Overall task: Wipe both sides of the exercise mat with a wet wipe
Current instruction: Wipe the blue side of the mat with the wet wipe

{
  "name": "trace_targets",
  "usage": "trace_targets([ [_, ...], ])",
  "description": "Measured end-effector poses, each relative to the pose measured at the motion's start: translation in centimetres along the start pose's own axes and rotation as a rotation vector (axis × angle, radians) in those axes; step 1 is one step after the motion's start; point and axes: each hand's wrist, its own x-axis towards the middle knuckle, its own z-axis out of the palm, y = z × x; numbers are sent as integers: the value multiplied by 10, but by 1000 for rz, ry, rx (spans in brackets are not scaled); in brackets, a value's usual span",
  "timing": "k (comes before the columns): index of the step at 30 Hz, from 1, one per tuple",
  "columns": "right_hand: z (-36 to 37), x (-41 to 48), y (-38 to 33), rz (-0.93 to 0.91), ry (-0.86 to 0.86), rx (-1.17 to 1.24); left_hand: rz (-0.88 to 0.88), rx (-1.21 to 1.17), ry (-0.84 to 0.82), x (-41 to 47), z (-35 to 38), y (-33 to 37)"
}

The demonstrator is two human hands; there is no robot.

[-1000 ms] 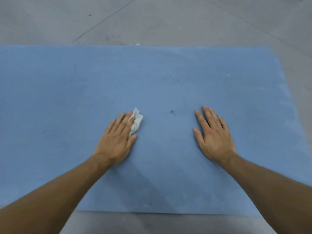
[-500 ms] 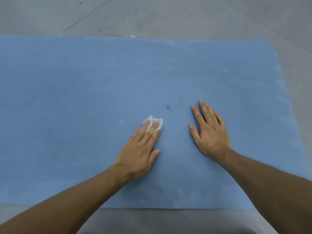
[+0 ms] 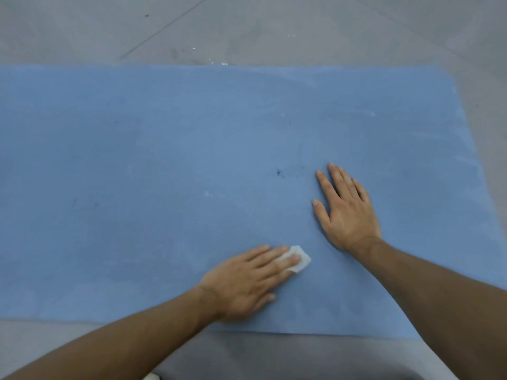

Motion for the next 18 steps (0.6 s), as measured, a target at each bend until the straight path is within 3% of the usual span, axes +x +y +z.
trace_targets([
  [7, -2, -2, 0, 1, -30, -6, -563, -60, 28, -28, -11, -98],
  [12, -3, -2, 0, -3, -31, -8, -1004, -236, 73, -30, -19, -124],
  [15, -2, -2, 1, 3, -31, -4, -1064, -285, 69, -12, -19, -116],
  [18, -2, -2, 0, 2, -28, -9, -945, -296, 100, 9, -19, -100],
])
